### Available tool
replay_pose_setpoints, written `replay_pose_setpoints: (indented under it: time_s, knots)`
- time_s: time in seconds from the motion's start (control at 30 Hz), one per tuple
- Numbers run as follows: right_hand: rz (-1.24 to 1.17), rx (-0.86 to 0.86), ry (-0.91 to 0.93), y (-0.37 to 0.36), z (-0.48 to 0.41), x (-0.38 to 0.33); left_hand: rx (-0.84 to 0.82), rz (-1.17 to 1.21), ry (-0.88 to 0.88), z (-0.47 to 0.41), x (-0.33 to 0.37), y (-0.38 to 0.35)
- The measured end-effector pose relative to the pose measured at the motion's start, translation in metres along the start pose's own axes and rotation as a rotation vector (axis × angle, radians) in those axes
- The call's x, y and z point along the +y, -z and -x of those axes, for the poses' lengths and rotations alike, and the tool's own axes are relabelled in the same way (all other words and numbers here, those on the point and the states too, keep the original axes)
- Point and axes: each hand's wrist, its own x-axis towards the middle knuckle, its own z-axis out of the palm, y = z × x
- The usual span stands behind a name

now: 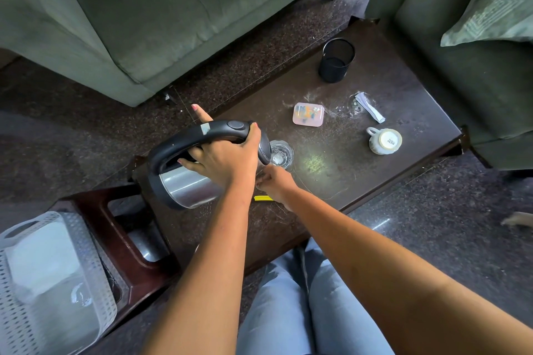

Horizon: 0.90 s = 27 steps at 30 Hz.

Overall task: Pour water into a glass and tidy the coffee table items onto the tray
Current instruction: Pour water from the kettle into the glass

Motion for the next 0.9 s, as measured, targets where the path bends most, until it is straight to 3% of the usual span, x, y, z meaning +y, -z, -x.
replay_pose_setpoints:
  time_s: [0.9]
  knots:
    - [0.049,0.002,-0.011,0.0030,-0.0079,0.0035,0.022,0.004,-0.042,0.0016,0.0060,-0.0043]
